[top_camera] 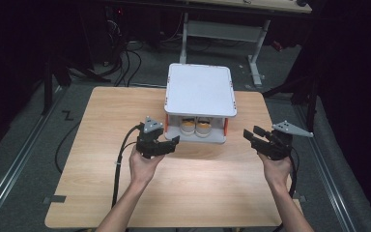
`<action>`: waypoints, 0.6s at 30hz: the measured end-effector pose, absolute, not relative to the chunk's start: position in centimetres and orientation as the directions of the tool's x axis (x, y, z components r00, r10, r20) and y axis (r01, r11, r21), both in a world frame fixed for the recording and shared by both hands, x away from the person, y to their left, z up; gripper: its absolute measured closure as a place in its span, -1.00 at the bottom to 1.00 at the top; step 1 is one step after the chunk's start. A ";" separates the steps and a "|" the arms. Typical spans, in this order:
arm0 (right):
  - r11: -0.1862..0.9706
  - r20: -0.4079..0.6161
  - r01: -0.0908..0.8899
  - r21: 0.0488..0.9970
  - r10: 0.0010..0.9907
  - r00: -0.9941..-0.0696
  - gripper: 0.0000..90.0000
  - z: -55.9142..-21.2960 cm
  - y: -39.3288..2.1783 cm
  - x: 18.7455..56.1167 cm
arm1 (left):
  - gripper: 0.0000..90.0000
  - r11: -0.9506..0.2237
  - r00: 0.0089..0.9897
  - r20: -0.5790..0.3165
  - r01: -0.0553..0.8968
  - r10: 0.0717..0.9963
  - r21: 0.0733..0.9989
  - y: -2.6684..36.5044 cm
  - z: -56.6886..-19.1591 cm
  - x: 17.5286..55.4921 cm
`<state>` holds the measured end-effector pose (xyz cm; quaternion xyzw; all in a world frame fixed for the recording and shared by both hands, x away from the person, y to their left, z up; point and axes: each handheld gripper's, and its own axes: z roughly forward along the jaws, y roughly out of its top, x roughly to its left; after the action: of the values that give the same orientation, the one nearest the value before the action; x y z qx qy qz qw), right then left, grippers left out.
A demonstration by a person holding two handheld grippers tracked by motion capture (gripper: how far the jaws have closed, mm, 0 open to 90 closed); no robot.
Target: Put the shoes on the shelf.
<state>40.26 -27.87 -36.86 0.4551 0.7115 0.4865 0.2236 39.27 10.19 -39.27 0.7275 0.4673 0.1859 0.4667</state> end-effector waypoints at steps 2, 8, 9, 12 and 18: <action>0.110 0.124 0.429 0.897 0.867 -0.482 0.12 -37.1 -28.1 39.8 | -0.29 -0.120 0.493 -0.172 0.506 0.853 0.854 10.5 -39.2 39.0; 0.104 0.124 0.426 0.899 0.872 -0.474 0.13 -37.8 -28.7 38.6 | -0.29 -0.114 0.494 -0.177 0.504 0.851 0.856 11.3 -39.2 38.2; 0.103 0.125 0.427 0.898 0.872 -0.474 0.13 -37.9 -28.8 38.5 | -0.29 -0.114 0.495 -0.177 0.503 0.851 0.857 11.5 -39.2 38.0; 0.101 0.129 0.433 0.896 0.872 -0.471 0.13 -38.3 -29.0 38.0 | -0.29 -0.115 0.493 -0.174 0.501 0.852 0.857 11.9 -39.4 37.7; 0.105 0.127 0.437 0.893 0.874 -0.470 0.13 -39.2 -29.3 37.2 | -0.26 -0.151 0.489 -0.138 0.505 0.861 0.850 12.4 -40.0 37.0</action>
<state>37.17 -29.28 -39.19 0.4628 0.7081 0.4830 0.2259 37.02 12.40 -40.03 0.7329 0.4661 0.1953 0.4554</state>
